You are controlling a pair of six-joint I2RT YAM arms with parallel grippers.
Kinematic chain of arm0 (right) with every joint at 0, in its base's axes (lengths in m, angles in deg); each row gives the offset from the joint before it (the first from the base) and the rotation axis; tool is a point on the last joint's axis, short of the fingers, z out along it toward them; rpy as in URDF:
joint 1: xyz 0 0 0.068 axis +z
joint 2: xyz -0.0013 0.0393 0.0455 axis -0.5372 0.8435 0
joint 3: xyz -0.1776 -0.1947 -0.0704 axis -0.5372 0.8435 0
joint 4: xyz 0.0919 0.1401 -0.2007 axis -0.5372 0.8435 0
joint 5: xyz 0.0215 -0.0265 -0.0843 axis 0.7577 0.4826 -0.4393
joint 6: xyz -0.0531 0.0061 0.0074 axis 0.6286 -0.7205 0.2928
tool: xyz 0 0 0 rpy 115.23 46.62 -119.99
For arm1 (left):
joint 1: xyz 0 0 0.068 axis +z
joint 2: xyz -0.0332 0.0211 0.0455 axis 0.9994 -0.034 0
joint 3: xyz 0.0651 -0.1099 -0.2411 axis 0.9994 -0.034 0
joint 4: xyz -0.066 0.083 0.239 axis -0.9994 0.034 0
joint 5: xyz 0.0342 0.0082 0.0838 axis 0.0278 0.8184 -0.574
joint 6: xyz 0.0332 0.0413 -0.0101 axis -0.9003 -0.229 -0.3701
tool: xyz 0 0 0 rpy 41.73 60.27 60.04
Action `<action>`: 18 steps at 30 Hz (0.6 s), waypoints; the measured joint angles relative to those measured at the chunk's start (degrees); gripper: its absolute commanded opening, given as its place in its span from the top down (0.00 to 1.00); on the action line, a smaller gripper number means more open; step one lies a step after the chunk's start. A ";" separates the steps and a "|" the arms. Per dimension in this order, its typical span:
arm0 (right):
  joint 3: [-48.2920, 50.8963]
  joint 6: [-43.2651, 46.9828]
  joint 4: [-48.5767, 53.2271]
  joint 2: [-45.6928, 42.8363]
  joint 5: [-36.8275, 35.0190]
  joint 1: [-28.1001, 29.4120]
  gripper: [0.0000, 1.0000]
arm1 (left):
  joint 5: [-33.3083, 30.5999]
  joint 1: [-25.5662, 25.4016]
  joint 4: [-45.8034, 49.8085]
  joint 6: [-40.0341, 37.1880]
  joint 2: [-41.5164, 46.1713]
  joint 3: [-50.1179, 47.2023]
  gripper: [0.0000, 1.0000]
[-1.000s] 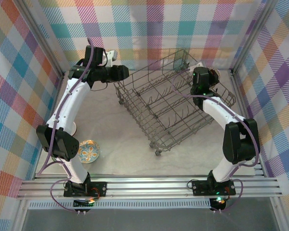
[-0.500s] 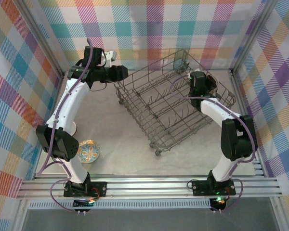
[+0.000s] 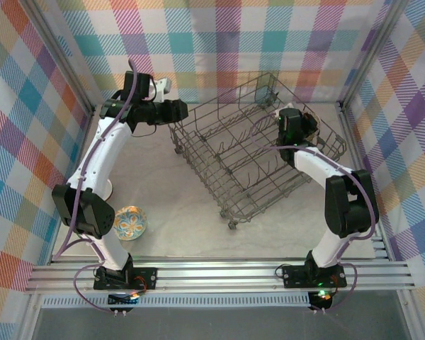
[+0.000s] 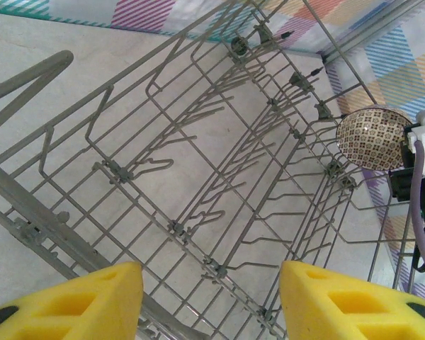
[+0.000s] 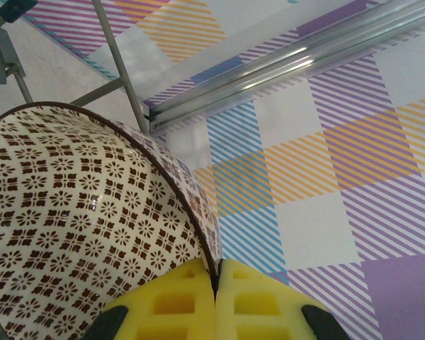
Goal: Load the bowls into the dish rack
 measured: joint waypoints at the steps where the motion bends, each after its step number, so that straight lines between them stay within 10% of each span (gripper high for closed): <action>1: 0.44 0.39 -0.46 -0.11 0.07 0.07 0.99 | 0.00 0.00 0.00 0.00 0.07 -0.04 0.46; 18: 2.80 3.67 -3.34 -0.63 0.28 0.50 0.82 | 0.42 0.02 -0.24 0.02 1.77 -1.51 0.46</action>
